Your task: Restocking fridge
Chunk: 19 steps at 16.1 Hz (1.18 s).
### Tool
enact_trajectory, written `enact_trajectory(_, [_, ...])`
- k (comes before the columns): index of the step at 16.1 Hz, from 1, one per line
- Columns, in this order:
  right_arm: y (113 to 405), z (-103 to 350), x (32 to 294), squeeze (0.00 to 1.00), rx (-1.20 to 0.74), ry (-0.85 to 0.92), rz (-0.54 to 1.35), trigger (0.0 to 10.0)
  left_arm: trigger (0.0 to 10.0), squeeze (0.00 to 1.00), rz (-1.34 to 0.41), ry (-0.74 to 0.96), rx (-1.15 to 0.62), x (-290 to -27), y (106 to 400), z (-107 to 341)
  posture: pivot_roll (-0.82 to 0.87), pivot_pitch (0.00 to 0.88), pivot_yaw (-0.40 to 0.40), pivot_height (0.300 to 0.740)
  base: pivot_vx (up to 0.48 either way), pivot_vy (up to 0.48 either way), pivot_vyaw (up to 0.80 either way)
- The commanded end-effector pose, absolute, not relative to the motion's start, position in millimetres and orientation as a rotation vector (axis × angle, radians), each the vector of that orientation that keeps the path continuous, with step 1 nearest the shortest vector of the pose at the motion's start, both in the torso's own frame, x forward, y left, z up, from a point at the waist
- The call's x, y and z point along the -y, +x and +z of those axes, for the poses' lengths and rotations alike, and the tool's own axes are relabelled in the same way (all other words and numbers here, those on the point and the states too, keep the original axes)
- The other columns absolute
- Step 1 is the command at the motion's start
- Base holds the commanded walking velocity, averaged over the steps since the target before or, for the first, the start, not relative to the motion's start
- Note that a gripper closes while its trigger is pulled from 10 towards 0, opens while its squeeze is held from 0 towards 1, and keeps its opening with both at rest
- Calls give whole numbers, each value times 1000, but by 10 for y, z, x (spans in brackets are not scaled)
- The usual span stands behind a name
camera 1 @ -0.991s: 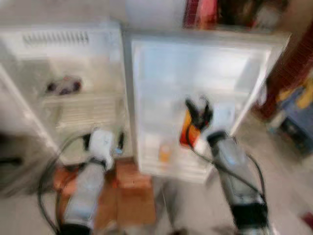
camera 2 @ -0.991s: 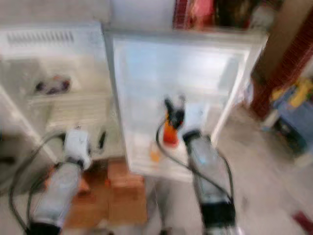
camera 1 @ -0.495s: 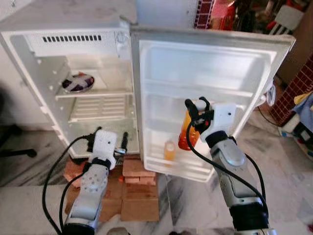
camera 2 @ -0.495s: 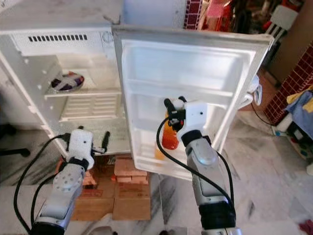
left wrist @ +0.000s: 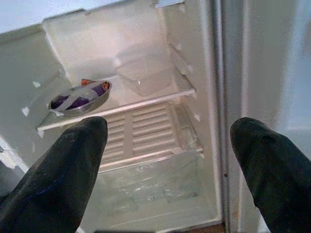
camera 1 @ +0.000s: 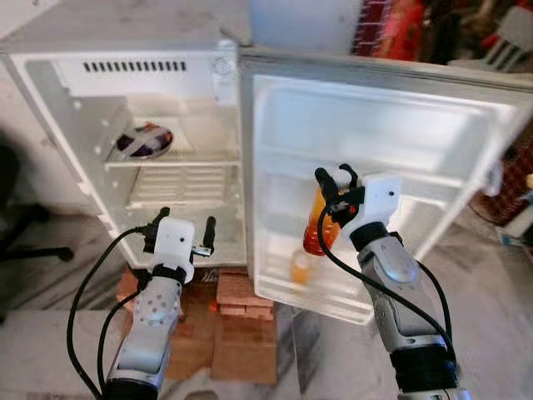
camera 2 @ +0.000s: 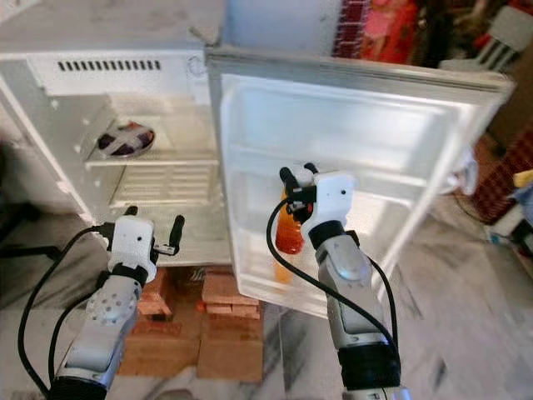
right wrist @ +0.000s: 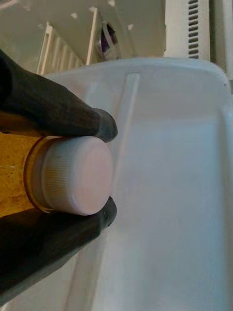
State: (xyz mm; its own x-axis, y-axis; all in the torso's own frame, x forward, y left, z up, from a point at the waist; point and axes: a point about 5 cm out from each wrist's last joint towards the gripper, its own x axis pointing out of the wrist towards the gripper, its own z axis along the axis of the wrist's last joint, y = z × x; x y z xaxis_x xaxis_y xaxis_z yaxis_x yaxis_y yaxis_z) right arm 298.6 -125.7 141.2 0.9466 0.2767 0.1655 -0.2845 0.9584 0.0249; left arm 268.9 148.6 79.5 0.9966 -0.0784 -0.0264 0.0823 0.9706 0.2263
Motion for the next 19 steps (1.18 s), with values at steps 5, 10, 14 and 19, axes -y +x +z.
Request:
enact_trajectory(5, [2951, 1446, 1294, 0, 183, 54, 285, 10000, 10000, 0, -83, 228, -20, -1503, 2654, 796, 100, 18, -17, 740, 0, 0, 0])
enact_trajectory(10, [2703, 1253, 1582, 0, 116, 31, 184, 10000, 10000, 0, 58, 216, 31, -1729, 2349, 887, 114, 37, -25, 740, 0, 0, 0])
enact_trajectory(14, [2707, 1233, 1613, 0, 110, 49, 153, 10000, 10000, 0, 64, 209, 30, -1747, 2289, 888, 121, 40, -25, 740, 0, 0, 0])
enact_trajectory(19, [2659, 1228, 1613, 0, 104, 53, 155, 10000, 10000, 0, 70, 206, 5, -1775, 2185, 883, 120, 47, -16, 715, 0, 0, 0])
